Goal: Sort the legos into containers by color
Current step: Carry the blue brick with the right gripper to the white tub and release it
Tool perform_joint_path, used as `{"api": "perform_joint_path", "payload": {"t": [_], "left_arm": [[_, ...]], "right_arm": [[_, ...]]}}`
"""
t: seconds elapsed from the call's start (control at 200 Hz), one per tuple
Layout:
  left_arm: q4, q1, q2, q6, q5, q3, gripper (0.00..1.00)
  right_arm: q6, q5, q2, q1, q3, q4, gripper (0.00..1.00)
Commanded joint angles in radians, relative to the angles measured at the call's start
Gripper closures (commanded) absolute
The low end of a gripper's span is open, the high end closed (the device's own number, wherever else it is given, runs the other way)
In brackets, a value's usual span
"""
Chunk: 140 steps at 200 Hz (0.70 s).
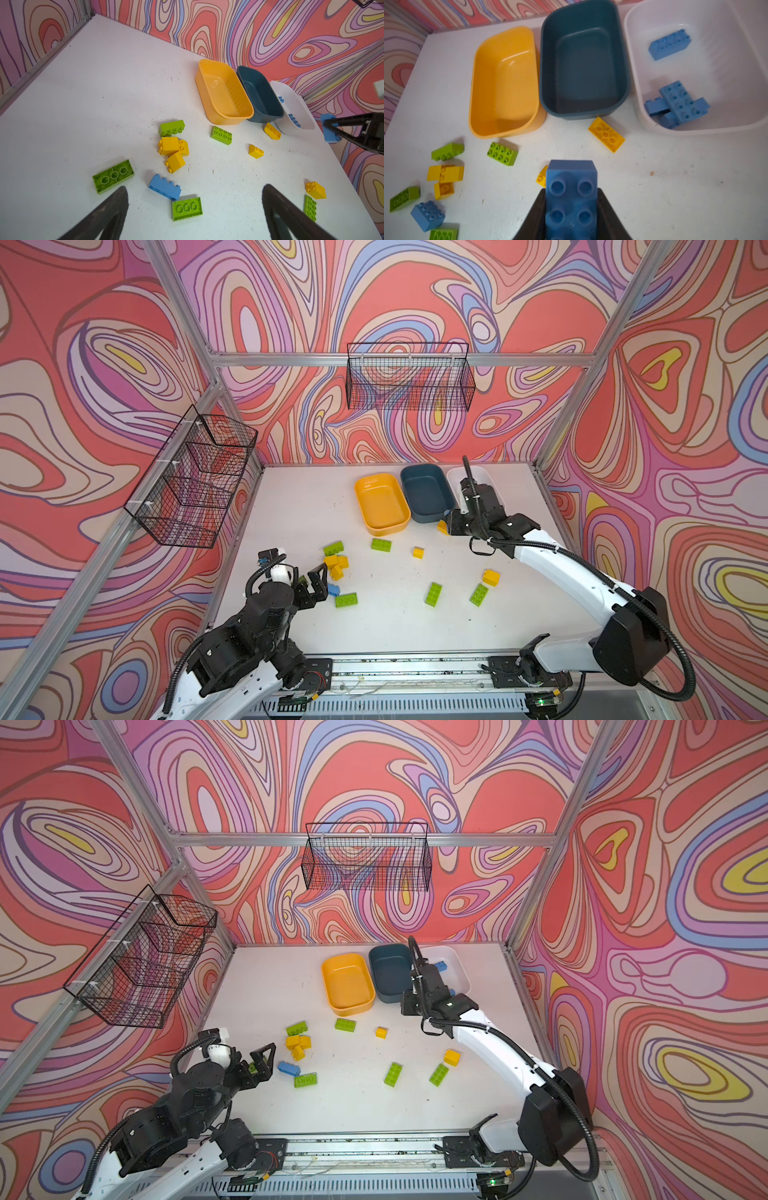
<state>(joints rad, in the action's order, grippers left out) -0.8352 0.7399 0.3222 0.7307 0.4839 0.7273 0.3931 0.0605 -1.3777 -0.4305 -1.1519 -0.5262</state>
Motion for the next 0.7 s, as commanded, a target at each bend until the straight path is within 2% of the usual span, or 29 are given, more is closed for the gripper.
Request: {"api": "perform_joint_path", "payload": {"t": [0.0, 0.185, 0.245, 0.476, 0.696], "left_arm": [[-0.071, 0.001, 0.018, 0.024, 0.079, 0.016, 0.0], [-0.119, 0.0, 0.081, 0.118, 0.169, 0.034, 0.0], [-0.12, 0.001, 0.1, 0.113, 0.174, 0.041, 0.0], [-0.092, -0.001, 0.168, 0.07, 0.168, 0.038, 0.0], [-0.126, -0.004, 0.212, 0.12, 0.189, 0.027, 0.0]], "right_arm": [[-0.014, -0.087, 0.003, 0.1, -0.062, -0.025, 0.75], [-0.014, -0.207, -0.088, 0.269, -0.145, 0.017, 0.76], [-0.011, -0.231, -0.135, 0.313, -0.171, 0.034, 0.76], [-0.017, -0.231, -0.354, 0.364, -0.285, 0.108, 0.77], [0.021, -0.254, -0.523, 0.398, -0.338, 0.193, 0.75]]}}
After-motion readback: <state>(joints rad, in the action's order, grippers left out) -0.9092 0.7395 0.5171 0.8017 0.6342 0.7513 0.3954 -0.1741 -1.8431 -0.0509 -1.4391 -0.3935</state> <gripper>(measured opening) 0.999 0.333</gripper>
